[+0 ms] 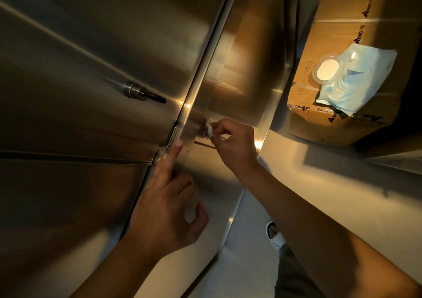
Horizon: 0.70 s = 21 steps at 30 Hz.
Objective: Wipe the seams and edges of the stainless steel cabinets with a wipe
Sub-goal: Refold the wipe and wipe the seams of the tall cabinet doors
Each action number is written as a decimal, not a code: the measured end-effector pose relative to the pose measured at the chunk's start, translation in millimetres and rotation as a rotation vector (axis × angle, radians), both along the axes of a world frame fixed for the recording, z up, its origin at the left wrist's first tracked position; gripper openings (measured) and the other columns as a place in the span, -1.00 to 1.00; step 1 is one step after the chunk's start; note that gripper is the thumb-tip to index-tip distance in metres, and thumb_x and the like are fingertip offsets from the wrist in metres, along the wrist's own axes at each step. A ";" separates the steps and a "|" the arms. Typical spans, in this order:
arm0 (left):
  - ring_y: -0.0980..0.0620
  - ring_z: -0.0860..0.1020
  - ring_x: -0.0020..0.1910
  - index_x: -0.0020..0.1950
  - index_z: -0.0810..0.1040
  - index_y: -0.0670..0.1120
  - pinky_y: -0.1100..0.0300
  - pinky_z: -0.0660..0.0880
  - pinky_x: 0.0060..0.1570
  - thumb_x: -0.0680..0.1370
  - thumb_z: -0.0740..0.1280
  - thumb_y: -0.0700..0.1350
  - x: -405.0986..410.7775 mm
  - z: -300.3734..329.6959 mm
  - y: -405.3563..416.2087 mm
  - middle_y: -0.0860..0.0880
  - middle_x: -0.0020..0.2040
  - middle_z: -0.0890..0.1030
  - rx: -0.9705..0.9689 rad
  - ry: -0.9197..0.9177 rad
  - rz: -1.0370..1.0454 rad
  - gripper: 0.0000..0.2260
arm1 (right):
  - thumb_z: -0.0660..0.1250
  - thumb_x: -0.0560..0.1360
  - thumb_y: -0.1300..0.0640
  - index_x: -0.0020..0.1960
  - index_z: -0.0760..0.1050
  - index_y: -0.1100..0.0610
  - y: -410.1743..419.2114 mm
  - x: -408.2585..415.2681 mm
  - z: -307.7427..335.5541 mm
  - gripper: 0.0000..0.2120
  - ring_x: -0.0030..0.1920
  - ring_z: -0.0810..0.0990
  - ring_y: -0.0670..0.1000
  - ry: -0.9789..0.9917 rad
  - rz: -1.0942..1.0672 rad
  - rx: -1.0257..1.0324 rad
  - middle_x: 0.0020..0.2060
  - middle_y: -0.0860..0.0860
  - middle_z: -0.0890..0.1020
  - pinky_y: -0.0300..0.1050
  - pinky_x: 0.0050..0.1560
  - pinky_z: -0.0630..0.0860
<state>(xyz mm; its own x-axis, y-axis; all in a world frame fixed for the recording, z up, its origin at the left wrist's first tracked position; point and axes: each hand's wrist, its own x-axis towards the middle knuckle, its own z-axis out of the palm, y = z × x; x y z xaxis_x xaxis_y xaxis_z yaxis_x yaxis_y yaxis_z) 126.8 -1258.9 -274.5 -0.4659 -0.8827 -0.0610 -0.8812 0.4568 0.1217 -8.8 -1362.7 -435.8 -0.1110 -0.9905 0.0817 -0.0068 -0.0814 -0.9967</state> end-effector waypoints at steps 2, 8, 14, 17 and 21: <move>-0.35 0.51 0.39 -0.24 0.60 -0.10 -0.30 0.30 0.48 0.47 0.44 -0.10 -1.0 0.6 0.3 0.01 -0.21 0.56 -0.011 0.008 0.000 -0.88 | 0.56 0.42 0.32 -0.27 0.63 0.22 -0.3 -1.2 -20.6 -0.85 -0.10 0.71 -0.12 0.032 -0.001 0.050 -0.21 0.04 0.72 -0.01 -0.11 0.62; -0.27 0.17 0.64 -0.21 0.63 -0.12 -0.34 0.37 0.39 0.43 0.49 -0.10 -3.0 2.4 1.0 -0.03 -0.15 0.62 0.019 -0.016 0.025 -0.89 | 0.56 0.39 0.28 -0.34 0.53 0.21 -3.6 1.8 -65.2 -0.77 -0.17 0.68 -0.08 0.086 -0.010 0.130 -0.29 0.07 0.67 -0.10 -0.20 0.55; -0.26 0.14 0.65 -0.21 0.63 -0.12 -0.33 0.37 0.38 0.42 0.51 -0.09 -3.7 3.3 1.3 -0.04 -0.13 0.63 0.025 -0.032 0.031 -0.87 | 0.57 0.34 0.31 -0.34 0.58 0.14 -9.5 -2.9 -113.3 -0.79 -0.30 0.59 0.04 0.197 0.044 0.325 -0.37 0.02 0.63 -0.05 -0.26 0.46; -0.26 0.13 0.65 -0.20 0.63 -0.13 -0.34 0.38 0.37 0.42 0.51 -0.09 -3.3 3.4 0.7 -0.04 -0.13 0.63 0.027 -0.031 0.034 -0.86 | 0.55 0.48 0.23 -0.22 0.66 0.16 -5.6 -6.8 -82.3 -0.88 -0.24 0.65 -0.05 0.107 0.033 0.251 -0.30 -0.02 0.69 -0.10 -0.21 0.56; -0.26 0.14 0.65 -0.20 0.63 -0.14 -0.34 0.36 0.39 0.43 0.50 -0.08 -2.9 2.1 1.2 -0.03 -0.16 0.63 0.012 -0.028 0.041 -0.86 | 0.53 0.51 0.25 -0.08 0.70 0.22 4.1 -5.9 -3.1 -0.97 -0.11 0.70 -0.09 -0.107 0.016 0.076 -0.16 -0.02 0.73 -0.19 -0.07 0.61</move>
